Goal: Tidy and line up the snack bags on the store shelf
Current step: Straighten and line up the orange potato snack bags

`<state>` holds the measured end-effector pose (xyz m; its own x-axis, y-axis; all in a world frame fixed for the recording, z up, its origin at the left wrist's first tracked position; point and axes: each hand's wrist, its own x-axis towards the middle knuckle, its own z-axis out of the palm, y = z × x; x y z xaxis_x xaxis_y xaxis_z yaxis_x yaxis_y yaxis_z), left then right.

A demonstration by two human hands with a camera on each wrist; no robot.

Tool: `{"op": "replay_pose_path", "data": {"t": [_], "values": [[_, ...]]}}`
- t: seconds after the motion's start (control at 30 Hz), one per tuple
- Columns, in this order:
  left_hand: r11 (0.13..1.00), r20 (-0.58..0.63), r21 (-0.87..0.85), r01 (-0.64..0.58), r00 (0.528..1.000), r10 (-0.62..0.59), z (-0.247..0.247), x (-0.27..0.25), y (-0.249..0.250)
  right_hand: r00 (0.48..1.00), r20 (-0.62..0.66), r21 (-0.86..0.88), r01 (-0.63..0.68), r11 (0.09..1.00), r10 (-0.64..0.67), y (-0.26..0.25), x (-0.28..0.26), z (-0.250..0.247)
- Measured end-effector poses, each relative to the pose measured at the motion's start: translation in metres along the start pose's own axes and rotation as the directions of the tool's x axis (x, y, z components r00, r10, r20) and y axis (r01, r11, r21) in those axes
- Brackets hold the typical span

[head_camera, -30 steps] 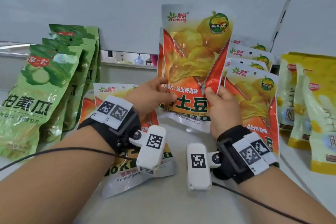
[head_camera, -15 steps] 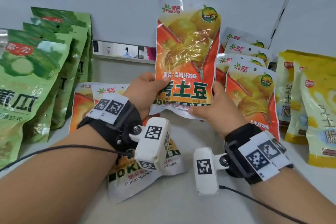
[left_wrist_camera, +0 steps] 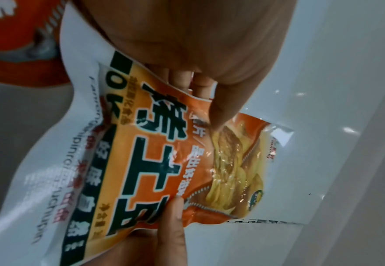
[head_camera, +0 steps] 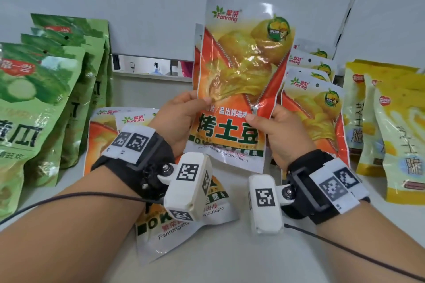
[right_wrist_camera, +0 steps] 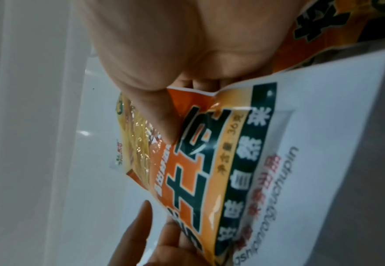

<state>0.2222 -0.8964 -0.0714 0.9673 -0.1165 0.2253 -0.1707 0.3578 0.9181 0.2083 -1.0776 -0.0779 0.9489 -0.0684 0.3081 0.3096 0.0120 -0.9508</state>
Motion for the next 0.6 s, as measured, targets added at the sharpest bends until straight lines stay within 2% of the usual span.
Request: {"op": "replay_pose_path", "data": {"t": [0.13,0.3,0.43,0.6], "values": [[0.999,0.006,-0.041,-0.027,1.0,0.027,-0.001,0.001,-0.001,1.0,-0.011,0.102,0.01,0.995,-0.009,-0.003,-0.001,0.002],[0.998,-0.017,0.068,0.01,1.0,-0.009,-0.001,0.004,-0.007,0.996,-0.09,0.357,0.015,0.934,0.018,-0.013,-0.001,-0.002],[0.996,-0.006,0.086,0.014,1.0,-0.013,0.0,0.006,-0.01,0.993,-0.107,0.465,0.005,0.885,0.051,-0.017,-0.001,-0.002],[0.999,0.06,0.038,-0.003,0.998,0.0,0.004,0.003,-0.009,0.986,-0.125,0.509,-0.034,0.86,0.113,-0.018,0.003,-0.008]]}}
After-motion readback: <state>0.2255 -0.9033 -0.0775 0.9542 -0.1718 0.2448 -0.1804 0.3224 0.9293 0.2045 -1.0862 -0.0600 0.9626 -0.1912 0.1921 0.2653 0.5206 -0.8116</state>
